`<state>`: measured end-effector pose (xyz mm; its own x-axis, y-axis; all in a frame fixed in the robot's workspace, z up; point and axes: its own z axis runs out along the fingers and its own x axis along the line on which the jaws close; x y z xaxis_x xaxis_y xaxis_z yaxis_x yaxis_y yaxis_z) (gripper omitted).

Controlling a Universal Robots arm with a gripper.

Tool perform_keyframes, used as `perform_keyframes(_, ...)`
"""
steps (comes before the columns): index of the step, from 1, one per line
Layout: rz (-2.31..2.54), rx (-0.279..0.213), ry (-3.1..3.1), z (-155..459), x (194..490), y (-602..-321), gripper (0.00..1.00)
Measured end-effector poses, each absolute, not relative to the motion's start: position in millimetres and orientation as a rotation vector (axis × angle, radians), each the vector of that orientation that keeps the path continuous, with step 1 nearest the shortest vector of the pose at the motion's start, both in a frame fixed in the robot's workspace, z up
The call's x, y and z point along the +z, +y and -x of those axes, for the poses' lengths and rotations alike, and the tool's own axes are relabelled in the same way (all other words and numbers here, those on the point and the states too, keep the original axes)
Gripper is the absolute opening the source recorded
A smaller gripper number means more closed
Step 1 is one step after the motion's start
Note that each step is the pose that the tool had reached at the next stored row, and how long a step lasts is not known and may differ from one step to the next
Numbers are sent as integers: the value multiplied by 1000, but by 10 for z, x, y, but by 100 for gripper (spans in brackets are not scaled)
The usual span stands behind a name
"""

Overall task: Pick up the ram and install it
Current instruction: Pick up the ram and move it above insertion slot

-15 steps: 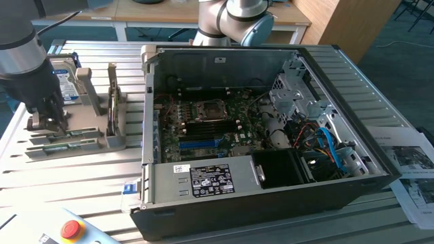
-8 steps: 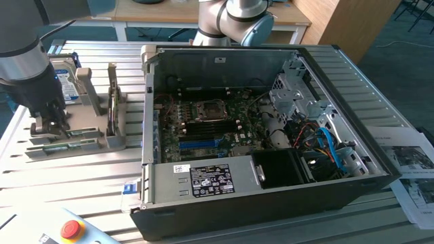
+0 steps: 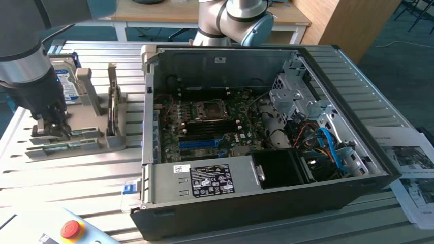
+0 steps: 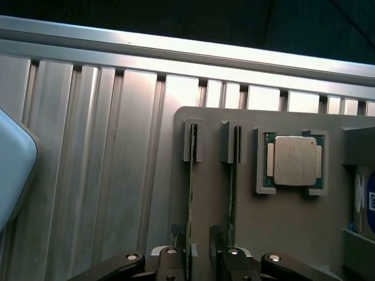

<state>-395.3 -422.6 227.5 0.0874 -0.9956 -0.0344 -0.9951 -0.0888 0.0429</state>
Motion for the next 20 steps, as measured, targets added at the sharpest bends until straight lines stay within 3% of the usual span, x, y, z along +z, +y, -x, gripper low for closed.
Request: perform_keyframes(20, -2308, -89, -2113, 3893, 2101, -4237, 30)
